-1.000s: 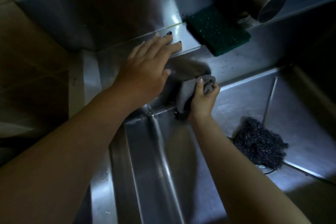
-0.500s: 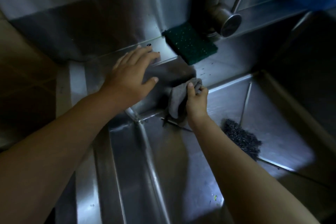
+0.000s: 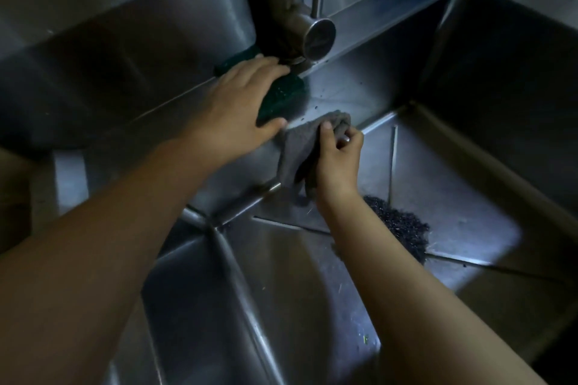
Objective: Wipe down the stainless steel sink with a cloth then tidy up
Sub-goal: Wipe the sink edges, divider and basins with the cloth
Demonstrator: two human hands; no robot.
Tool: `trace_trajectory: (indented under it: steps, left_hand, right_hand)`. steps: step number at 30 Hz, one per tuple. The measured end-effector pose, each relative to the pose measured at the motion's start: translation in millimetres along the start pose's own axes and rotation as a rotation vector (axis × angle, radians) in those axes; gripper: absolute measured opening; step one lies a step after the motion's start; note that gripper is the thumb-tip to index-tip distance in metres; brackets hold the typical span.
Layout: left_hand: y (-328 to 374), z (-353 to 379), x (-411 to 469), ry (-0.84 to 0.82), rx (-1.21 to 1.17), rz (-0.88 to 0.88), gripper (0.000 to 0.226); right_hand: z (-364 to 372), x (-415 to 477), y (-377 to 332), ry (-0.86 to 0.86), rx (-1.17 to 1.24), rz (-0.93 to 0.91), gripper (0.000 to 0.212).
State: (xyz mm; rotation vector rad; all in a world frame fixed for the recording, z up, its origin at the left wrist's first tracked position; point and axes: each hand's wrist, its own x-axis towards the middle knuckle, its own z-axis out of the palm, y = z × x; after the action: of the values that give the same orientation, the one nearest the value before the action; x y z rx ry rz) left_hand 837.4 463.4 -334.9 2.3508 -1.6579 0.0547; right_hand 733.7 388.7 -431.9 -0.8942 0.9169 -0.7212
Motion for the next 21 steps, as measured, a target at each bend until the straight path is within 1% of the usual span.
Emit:
trace_trajectory:
  steps: [3,7,13,15,18,21]
  left_hand:
    - [-8,6,1,0.045,-0.001,0.039,0.059]
    - [-17,10,2,0.064,-0.031,0.088,0.056]
    - [-19,11,2,0.073,-0.036,0.103,0.059]
    - [-19,11,3,0.082,-0.04,0.082,0.06]
    - [-17,10,2,0.09,-0.028,0.066,0.063]
    - [-15,12,2,0.082,-0.016,0.049,0.065]
  right_hand:
    - [22,-6,-3,-0.03,0.014,-0.066,0.015]
    - [52,-16,-4,0.044,0.009,-0.12,0.024]
    - [51,-14,7,0.065,-0.089,-0.222,0.035]
    - [48,-6,16,0.092,-0.114,-0.206,0.039]
    - [33,9,34,0.129,-0.17,-0.11,0.042]
    - [15,22,51,0.128,-0.282,-0.028,0.041]
